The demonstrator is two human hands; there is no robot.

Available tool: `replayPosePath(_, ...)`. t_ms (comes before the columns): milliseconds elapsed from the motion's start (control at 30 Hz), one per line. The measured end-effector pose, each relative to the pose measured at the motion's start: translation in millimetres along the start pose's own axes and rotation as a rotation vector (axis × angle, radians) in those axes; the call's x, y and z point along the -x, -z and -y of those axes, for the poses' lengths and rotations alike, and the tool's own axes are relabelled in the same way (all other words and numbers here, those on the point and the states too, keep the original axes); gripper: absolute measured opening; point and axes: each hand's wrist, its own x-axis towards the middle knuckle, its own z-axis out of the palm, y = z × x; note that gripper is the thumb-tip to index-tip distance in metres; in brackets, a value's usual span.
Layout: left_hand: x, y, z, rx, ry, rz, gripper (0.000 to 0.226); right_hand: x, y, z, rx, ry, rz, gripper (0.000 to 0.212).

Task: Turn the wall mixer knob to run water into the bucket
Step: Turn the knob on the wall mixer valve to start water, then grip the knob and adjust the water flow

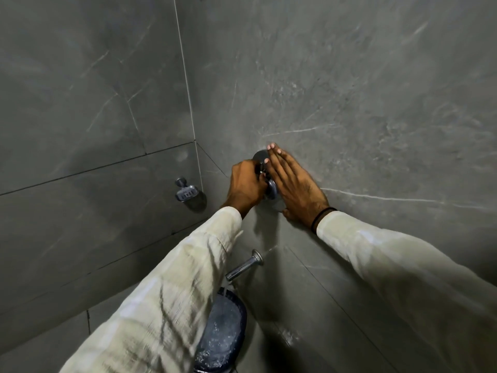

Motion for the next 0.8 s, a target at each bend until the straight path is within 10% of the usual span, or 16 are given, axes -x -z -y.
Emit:
replayPosePath(233, -0.5, 0.2, -11.4, -0.014, 0.068, -0.024, 0.015, 1.0, -3.0, 1.0, 0.009, 0.008, -0.020, 0.119)
replayPosePath(533, 24.4, -19.3, 25.3, -0.437, -0.504, -0.198, 0.035, -0.9, -7.5, 5.1, 0.044, 0.015, -0.014, 0.119)
replayPosePath(800, 42.1, 11.6, 16.1, -0.581, -0.422, -0.038, 0.062, 26.6, 16.6, -16.5, -0.058, -0.017, 0.065, 0.112)
